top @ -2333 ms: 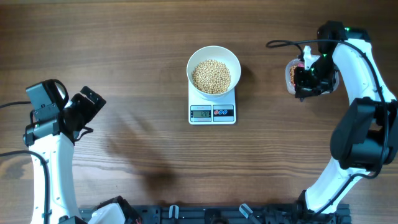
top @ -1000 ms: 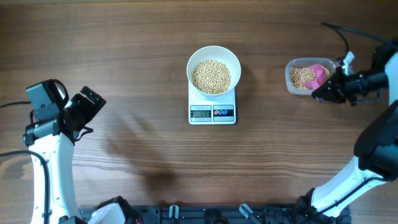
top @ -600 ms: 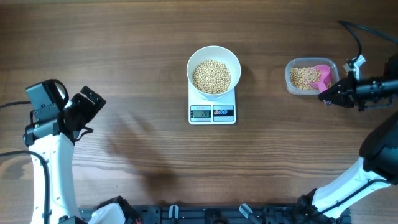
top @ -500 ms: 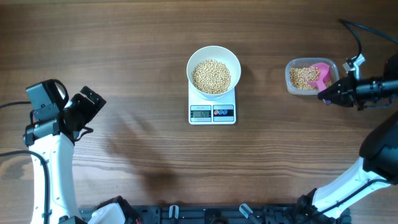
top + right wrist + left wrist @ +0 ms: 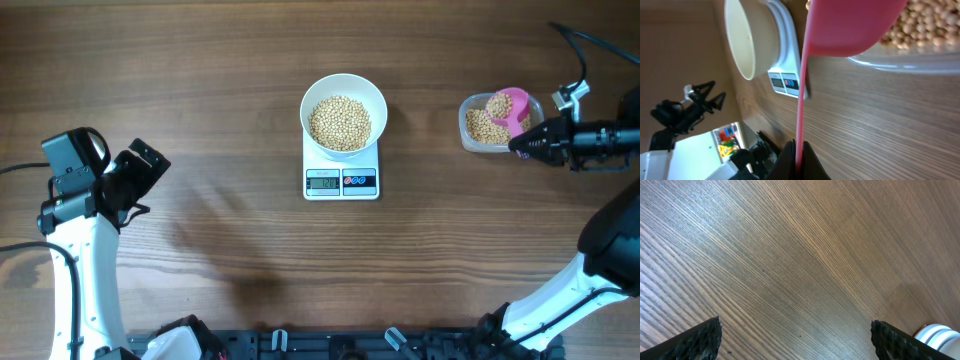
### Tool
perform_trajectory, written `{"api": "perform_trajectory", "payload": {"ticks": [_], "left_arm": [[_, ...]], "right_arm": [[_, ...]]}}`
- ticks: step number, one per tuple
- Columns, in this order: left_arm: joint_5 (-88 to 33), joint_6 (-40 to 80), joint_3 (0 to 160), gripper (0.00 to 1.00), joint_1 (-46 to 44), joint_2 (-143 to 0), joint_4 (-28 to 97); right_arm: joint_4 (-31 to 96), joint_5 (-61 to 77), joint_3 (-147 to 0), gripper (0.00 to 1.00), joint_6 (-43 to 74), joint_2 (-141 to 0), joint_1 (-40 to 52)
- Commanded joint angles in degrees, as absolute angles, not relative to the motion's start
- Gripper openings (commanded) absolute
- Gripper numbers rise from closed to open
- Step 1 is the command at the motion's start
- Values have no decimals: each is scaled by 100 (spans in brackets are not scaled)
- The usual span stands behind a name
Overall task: Scoop item into bowl and weigh 150g on scale
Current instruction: 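Dig the pink scoop into the soybeans again and lift it, then carry the filled scoop left over the white bowl with the right gripper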
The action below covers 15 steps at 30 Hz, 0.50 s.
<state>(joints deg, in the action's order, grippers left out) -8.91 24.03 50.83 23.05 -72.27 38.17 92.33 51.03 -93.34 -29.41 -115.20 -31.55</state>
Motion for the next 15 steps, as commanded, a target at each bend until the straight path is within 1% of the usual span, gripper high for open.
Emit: {"api": "perform_trajectory", "payload": {"ticks": [1,8,15], "left_arm": [[-958,2290,5068,100,2338,-7223,3802],[-956,2290,5068,100,2338,-7223,3802],[-956,2290,5068,100,2338,-7223,3802]], "right_arm": [[9236,5754,-9297,4,-3199,-11603,-3166],[9236,6460,-9297,4,-3304,-11601,-2998],[9236,6650,-9297,4,-3308,-11596,-2327]]}}
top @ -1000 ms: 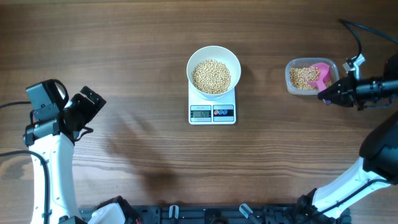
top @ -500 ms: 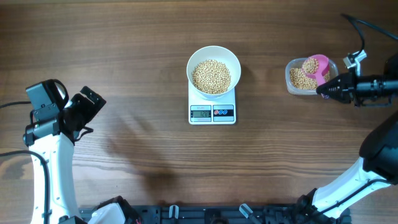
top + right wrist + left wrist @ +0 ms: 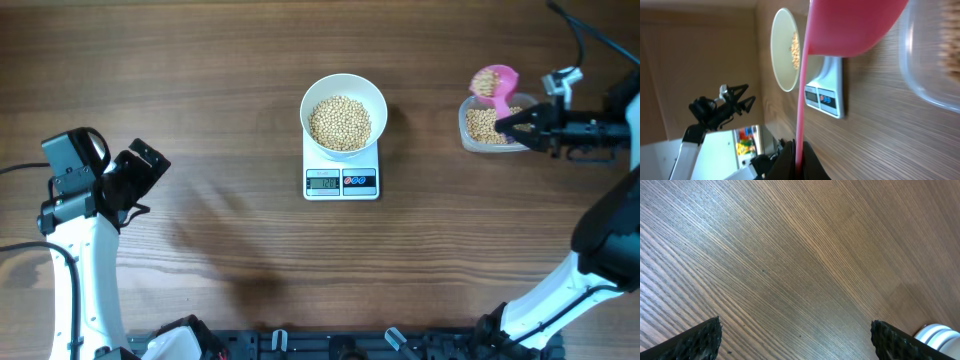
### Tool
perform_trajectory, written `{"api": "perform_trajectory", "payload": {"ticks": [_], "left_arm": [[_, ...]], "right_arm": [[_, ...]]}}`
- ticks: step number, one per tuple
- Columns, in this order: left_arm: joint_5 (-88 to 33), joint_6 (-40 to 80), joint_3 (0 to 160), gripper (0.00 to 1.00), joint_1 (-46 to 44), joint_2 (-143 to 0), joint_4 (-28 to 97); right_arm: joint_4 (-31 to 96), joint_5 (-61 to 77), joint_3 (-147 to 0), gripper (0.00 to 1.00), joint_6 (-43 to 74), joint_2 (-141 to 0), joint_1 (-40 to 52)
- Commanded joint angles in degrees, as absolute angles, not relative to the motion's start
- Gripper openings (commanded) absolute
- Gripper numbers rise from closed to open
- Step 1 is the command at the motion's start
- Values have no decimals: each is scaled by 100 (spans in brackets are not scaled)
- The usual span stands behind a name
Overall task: Scoop item into bowl and weigh 150g on scale
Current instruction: 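Carry the filled scoop left over the white bowl with the right gripper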
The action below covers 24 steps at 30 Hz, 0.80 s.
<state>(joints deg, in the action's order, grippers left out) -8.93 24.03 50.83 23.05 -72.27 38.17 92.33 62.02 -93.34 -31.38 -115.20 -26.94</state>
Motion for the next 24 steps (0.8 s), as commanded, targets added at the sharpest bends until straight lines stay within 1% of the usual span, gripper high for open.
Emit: {"api": "perform_trajectory", "payload": {"ticks": [1,5,15,20,24], "left_arm": [[-958,2290,5068,100,2338,-7223,3802],[-958,2290,5068,100,2338,-7223,3802],[-958,2290,5068,100,2338,-7223,3802],[-956,2290,5068,100,2338,-7223,3800],[-956,2290,5068,100,2338,-7223,3802]], "right_arm": [[9233,6729,-9297,4,-3304,-11594,-2213],[9233,6960,-9297,4,-3304,-11583,-1745],[9236,6954,-9299,4,-3240,-11472,-556],[9233,6952,-9408,4,-3210,-11469,-121],[9209,6893,-9738,5,-2930,-11450,115]]}}
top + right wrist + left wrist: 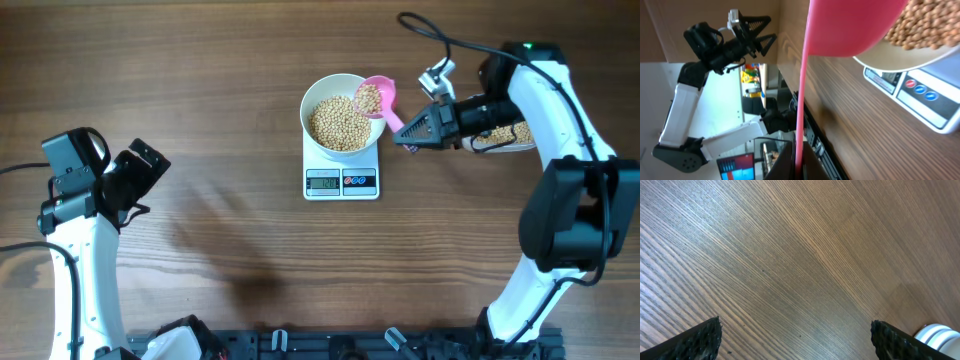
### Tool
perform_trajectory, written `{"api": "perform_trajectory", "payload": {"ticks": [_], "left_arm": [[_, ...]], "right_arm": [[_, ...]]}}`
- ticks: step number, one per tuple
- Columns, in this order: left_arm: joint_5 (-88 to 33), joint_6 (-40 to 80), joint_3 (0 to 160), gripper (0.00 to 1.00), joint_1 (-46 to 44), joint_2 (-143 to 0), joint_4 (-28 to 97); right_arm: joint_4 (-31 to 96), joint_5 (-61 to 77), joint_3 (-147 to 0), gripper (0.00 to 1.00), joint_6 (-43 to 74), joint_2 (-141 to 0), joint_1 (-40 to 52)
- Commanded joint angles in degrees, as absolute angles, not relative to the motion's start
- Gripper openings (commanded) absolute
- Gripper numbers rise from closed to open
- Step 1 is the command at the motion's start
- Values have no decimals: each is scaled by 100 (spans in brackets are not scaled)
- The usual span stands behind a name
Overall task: Scoop item into bowl and weigh 150g on scale
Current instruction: 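Carry the filled scoop left over the white bowl with the right gripper, then tilt the pink scoop to pour soybeans into the white bowl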
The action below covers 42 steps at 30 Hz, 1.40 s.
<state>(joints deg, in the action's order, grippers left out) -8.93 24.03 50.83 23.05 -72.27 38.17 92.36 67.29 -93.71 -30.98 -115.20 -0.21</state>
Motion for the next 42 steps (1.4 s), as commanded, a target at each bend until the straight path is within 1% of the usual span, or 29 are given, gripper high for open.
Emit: {"api": "perform_trajectory", "payload": {"ticks": [1,2,6,10,12,15,24,28,31,38,42], "left_arm": [[-958,2290,5068,100,2338,-7223,3802],[-958,2290,5068,100,2338,-7223,3800],[-956,2290,5068,100,2338,-7223,3800],[-958,2290,5068,100,2338,-7223,3800],[-958,2290,5068,100,2338,-7223,3802],[-958,2290,5068,100,2338,-7223,3802],[-956,2290,5068,100,2338,-7223,3802],[-958,2290,5068,100,2338,-7223,3802],[-958,2290,5068,100,2338,-7223,3802],[-956,2290,5068,100,2338,-7223,3802],[-958,2290,5068,100,2338,-7223,3802]], "right_arm": [[9190,6849,-9806,5,-2864,-11450,156],[9155,6716,-9904,5,-2742,-11450,224],[8729,5319,-10315,5,-1586,-11450,622],[8418,4890,-10490,5,-1149,-11450,954],[8294,4517,-10490,4,-801,-11452,1026],[8073,4246,-10490,5,-585,-11450,1103],[7511,3205,-10490,4,-384,-11450,1686],[7419,2888,-10490,4,-384,-11450,1896],[7417,2362,-10490,5,-392,-11450,2051],[7371,1378,-10495,5,-456,-11452,2235],[7279,1288,-10510,4,-504,-11450,2235]]}}
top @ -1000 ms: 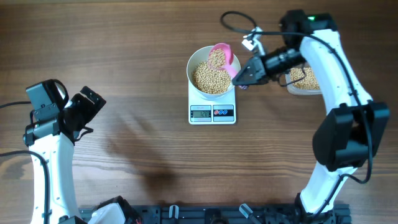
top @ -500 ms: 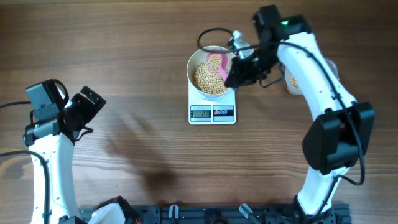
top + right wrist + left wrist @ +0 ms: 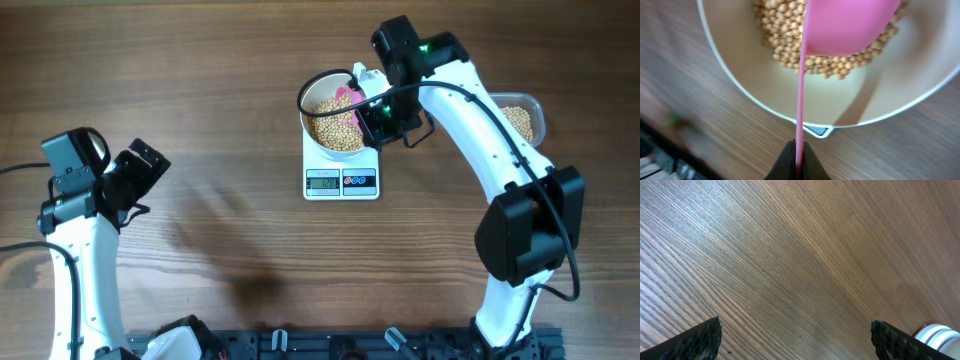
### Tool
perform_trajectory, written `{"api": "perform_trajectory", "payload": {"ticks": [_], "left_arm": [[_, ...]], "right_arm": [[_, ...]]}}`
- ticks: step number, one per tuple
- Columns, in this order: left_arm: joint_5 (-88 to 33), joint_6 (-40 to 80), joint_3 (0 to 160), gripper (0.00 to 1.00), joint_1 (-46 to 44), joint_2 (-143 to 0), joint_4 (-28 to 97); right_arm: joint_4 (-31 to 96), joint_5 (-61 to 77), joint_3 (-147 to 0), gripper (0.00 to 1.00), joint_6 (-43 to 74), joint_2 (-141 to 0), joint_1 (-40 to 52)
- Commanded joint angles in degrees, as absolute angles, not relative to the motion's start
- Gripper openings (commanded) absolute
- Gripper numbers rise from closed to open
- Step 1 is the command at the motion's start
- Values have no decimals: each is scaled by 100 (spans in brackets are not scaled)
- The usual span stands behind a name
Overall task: Scoop item into bowl and weigh 150g on scale
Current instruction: 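Tilt the pink scoop to pour soybeans into the white bowl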
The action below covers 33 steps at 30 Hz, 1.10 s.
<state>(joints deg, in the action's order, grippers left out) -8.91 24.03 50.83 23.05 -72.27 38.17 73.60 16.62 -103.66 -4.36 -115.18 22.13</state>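
Observation:
A white bowl of tan beans stands on the white scale at mid-table. My right gripper is shut on the thin handle of the pink scoop, and in the right wrist view the gripper sits just outside the bowl's rim. The scoop's head hangs low over the beans inside the bowl; only a sliver of pink shows from overhead. The scale's digits are too small to read. My left gripper is open far to the left, over bare wood.
A clear tub of beans sits at the right, partly behind my right arm. A white rounded part shows at the lower right of the left wrist view. The table's front edge carries a black rail.
My right gripper has moved left with the scoop, from the bowl's right rim to over its middle. The scoop's head is now down inside the bowl. The left arm has not moved.
The right gripper held the pink scoop in the bean tub at the right. Then the loaded scoop was lifted above the tub. Then it was at the bowl's right rim with beans in it, and now its head sits inside the bowl.

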Motion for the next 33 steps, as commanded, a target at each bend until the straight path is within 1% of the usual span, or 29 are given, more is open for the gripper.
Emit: {"api": "perform_trajectory", "payload": {"ticks": [1,9,28,33], "left_arm": [[-956,2290,5068,100,2338,-7223,3802],[-958,2290,5068,100,2338,-7223,3802],[-956,2290,5068,100,2338,-7223,3802],[-958,2290,5068,100,2338,-7223,3802]], "right_arm": [[7269,1291,-10514,4,-502,-11450,2235],[7220,945,-10519,4,-600,-11450,2272],[7295,854,-10890,4,-786,-11450,2272],[7376,530,-10890,5,-913,-11450,2296]]}}
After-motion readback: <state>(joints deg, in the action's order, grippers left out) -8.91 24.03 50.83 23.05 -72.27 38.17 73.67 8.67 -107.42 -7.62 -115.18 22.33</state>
